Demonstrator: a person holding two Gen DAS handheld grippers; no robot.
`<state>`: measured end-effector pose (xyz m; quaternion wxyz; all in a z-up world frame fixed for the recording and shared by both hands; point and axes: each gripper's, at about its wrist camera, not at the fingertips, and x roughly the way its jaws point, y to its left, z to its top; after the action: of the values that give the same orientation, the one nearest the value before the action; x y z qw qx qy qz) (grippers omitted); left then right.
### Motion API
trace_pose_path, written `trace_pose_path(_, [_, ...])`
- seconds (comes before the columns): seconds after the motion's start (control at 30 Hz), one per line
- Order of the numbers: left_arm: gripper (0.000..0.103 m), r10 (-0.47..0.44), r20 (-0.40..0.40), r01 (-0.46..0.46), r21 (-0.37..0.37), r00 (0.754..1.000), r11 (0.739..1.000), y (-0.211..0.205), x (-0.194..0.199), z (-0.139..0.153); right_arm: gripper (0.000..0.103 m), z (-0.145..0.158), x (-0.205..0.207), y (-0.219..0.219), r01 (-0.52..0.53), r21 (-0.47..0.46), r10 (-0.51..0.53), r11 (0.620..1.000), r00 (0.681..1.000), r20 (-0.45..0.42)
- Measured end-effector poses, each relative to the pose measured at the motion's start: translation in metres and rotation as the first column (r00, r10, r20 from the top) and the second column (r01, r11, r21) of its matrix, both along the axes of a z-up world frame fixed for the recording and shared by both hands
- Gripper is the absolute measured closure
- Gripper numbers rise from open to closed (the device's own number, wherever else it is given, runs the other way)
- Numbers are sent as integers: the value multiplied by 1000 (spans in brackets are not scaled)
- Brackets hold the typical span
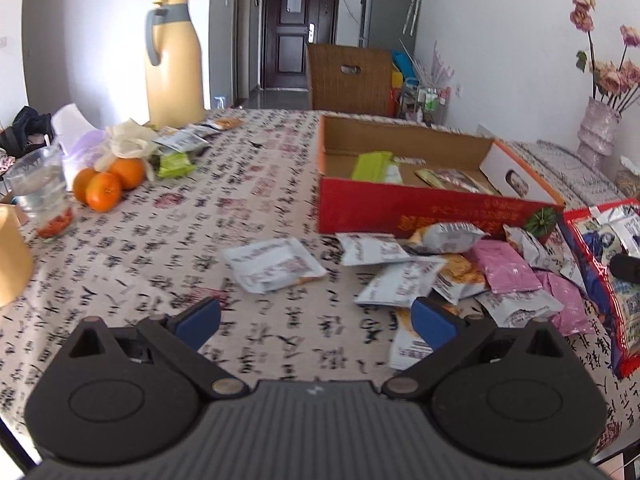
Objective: Organize snacks
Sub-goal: 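Grasp the oat biscuit packet with the left tool while the right tool holds the silver bag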
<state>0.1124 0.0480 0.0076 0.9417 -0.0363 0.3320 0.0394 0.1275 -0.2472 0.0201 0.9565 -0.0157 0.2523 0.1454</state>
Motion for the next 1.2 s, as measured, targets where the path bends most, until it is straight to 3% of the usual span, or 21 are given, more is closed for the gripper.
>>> trace_pose_path(0.43, [1,-35,-136,40,30,990,999,-60,51,-45,66,-18,21,-11,-42,79,45,996,998,-39])
trace_pose_path(0.63, [25,-48,-147,56,53,988,997,-75,56,-55,66,-23,25,-13,-44,108,49,993,998,-50])
trace_pose_path(0.7, [57,-75,-134,81,40,988,996,-78,54,-52,66,-24,27,-14,-41,114,47,993,997,-54])
trace_pose_path(1.2, [59,-118,-55,118,4,992,993,-76,28,-30,66,-21,19,-17,-18,141,24,990,999,-48])
